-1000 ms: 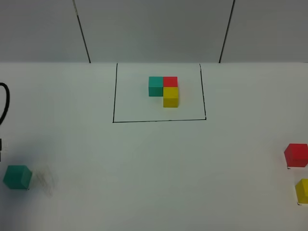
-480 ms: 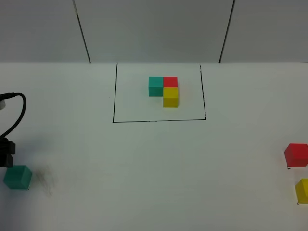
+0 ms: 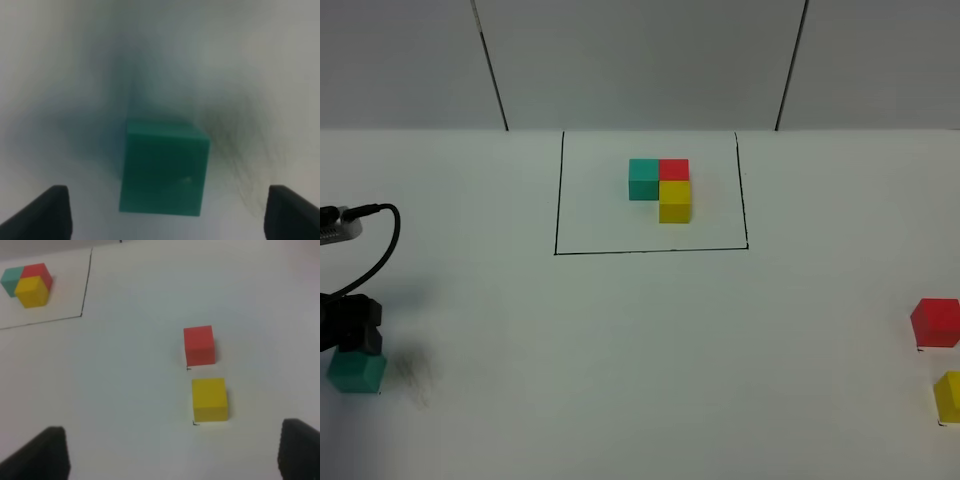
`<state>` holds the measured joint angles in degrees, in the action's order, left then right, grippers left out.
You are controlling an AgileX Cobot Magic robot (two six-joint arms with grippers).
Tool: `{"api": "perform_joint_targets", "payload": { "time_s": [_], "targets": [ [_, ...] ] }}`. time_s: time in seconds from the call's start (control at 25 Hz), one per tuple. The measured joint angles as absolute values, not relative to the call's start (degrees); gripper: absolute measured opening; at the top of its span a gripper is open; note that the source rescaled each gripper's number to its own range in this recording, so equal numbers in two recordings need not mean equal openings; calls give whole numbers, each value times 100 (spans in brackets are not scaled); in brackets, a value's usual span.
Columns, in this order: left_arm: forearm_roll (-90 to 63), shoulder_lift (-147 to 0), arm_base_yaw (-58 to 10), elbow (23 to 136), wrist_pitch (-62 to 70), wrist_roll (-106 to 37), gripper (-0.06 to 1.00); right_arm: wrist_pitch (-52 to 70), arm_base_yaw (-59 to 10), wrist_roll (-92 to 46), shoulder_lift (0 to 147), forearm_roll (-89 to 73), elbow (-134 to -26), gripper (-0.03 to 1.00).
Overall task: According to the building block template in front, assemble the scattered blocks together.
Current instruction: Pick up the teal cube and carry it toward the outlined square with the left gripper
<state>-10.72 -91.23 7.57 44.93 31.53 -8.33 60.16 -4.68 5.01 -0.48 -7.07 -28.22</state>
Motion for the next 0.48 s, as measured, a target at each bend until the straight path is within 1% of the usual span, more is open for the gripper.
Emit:
{"api": "perform_joint_targets", "payload": {
  "time_s": [0.48],
  "targets": [
    [-1074, -9838, 757, 4493, 2655, -840, 78, 6016, -468, 501, -48, -707, -2822, 71]
  ]
}}
